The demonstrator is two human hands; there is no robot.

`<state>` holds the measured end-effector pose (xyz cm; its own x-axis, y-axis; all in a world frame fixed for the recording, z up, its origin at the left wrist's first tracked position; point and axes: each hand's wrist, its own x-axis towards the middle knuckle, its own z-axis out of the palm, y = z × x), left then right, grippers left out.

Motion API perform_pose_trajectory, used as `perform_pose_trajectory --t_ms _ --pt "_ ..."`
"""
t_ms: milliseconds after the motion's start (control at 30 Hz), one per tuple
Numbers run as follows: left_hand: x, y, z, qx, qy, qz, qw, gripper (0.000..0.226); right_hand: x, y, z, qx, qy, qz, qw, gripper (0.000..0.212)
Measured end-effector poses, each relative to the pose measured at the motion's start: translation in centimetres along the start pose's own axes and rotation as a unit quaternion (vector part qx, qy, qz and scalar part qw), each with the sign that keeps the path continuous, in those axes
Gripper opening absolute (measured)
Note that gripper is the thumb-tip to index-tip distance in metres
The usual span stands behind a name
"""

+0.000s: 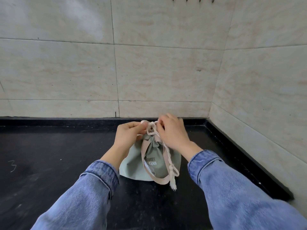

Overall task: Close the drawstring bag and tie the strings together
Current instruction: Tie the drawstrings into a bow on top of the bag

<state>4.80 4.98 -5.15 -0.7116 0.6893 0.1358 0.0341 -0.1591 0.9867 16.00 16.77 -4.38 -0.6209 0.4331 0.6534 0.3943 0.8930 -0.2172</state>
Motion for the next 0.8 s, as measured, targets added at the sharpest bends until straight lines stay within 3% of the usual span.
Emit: perform_pose_trajectory --t_ms 67,100,133,200,233,267,300,333,400,467,533,667,800 --pt "-0.1 -0.1 0.0 -0.004 -0.016 -0.014 1.0 0.017 0.3 0.5 -0.4 -0.169 0.079 -0.158 0.97 0.006" --pt "-0.2 -0.2 0.0 0.002 -0.024 -0.017 1.0 0.017 0.4 0.6 -0.5 -0.194 0.077 -0.176 0.962 0.002" --pt "-0.2 -0.3 0.0 0.006 -0.032 -0.018 0.999 0.017 0.6 0.5 -0.5 -0.18 0.045 -0.14 0.972 0.001" --pt "-0.4 -0.5 -0.1 0.003 -0.045 -0.014 0.999 0.016 1.3 0.0 -0.5 0.008 -0.018 0.076 0.997 0.009" --pt "-0.4 -0.6 -0.1 -0.007 -0.05 -0.013 0.999 0.016 1.6 -0.1 -0.4 0.167 -0.036 0.201 0.965 0.014" --pt "-0.4 -0.7 -0.2 -0.016 -0.054 -0.013 0.998 0.016 1.9 -0.2 -0.2 0.295 -0.029 0.293 0.909 0.019" --pt "-0.4 -0.8 -0.2 -0.024 -0.057 -0.015 0.998 0.016 2.0 -0.2 0.0 0.352 -0.01 0.335 0.874 0.022" --pt "-0.5 -0.9 -0.3 -0.029 -0.06 -0.015 0.998 0.016 2.0 -0.1 0.1 0.337 0.006 0.322 0.884 0.02" --pt "-0.5 -1.0 -0.6 -0.042 -0.066 -0.011 0.997 0.018 1.8 0.5 0.1 0.179 0.022 0.2 0.963 0.013" --pt "-0.6 -1.1 -0.8 -0.067 -0.067 -0.003 0.995 0.019 1.3 1.2 -0.1 0.029 0.011 0.096 0.995 0.01" --pt "-0.7 -1.2 -0.9 -0.112 -0.068 0.003 0.991 0.021 1.0 1.6 0.1 -0.043 -0.003 0.043 0.998 0.009" --pt "-1.0 -1.3 -0.6 -0.169 -0.088 0.004 0.982 0.028 0.5 2.2 0.4 -0.081 -0.022 0.04 0.996 0.009" --pt "-1.2 -1.7 -1.1 -0.105 -0.1 -0.013 0.989 0.031 0.3 3.6 -0.1 -0.108 -0.031 0.067 0.991 0.01"
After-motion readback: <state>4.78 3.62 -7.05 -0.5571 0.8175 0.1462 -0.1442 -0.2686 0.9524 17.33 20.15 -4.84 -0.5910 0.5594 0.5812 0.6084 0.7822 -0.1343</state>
